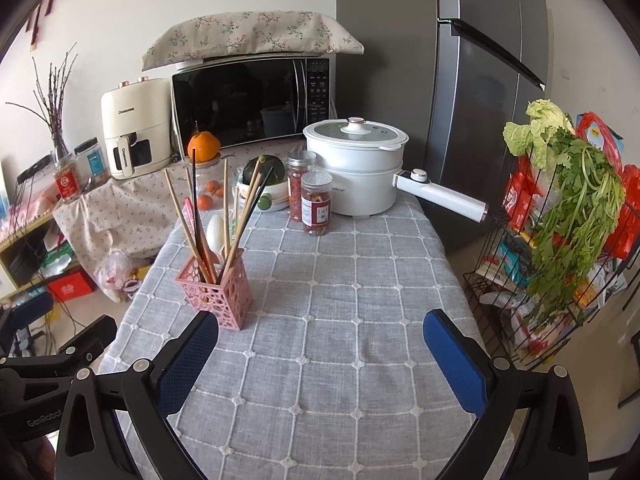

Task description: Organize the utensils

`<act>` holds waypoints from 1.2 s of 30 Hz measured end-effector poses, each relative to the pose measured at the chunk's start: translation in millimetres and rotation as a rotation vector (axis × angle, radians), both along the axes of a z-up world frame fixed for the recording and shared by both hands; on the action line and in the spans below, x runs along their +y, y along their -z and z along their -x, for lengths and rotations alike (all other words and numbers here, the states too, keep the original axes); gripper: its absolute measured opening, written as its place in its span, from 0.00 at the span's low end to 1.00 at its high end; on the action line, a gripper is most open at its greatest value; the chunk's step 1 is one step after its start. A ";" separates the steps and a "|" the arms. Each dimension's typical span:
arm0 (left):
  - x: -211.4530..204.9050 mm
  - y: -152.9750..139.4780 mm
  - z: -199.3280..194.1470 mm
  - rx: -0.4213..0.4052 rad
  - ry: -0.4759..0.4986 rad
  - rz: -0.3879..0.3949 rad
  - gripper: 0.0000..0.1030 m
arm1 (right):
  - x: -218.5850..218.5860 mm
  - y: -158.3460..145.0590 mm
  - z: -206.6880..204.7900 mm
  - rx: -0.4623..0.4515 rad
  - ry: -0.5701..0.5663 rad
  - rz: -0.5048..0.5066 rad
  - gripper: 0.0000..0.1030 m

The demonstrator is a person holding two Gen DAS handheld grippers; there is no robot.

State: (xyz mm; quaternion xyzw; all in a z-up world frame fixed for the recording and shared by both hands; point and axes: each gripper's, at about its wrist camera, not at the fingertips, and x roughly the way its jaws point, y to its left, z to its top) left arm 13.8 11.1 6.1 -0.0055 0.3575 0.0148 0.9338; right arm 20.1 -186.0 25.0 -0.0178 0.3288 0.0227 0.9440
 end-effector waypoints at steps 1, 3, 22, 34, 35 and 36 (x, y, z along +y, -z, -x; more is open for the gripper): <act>-0.7 0.2 0.2 0.000 0.001 -0.001 1.00 | -0.2 0.0 -0.1 0.002 0.000 -0.002 1.00; -1.5 0.4 0.4 0.000 0.005 -0.002 1.00 | -0.8 1.3 -0.2 0.008 0.001 -0.007 1.00; -7.4 1.1 2.6 -0.003 0.013 -0.004 0.99 | -2.9 2.6 -2.3 0.018 0.008 -0.016 1.00; -9.6 0.8 3.8 -0.004 0.021 -0.010 1.00 | -2.8 7.4 -2.1 0.031 0.011 -0.021 1.00; -9.7 0.8 3.8 -0.004 0.021 -0.010 1.00 | -3.0 8.0 -2.4 0.033 0.010 -0.021 1.00; -9.7 0.7 4.0 -0.005 0.019 -0.010 1.00 | -2.9 7.9 -2.4 0.033 0.011 -0.021 1.00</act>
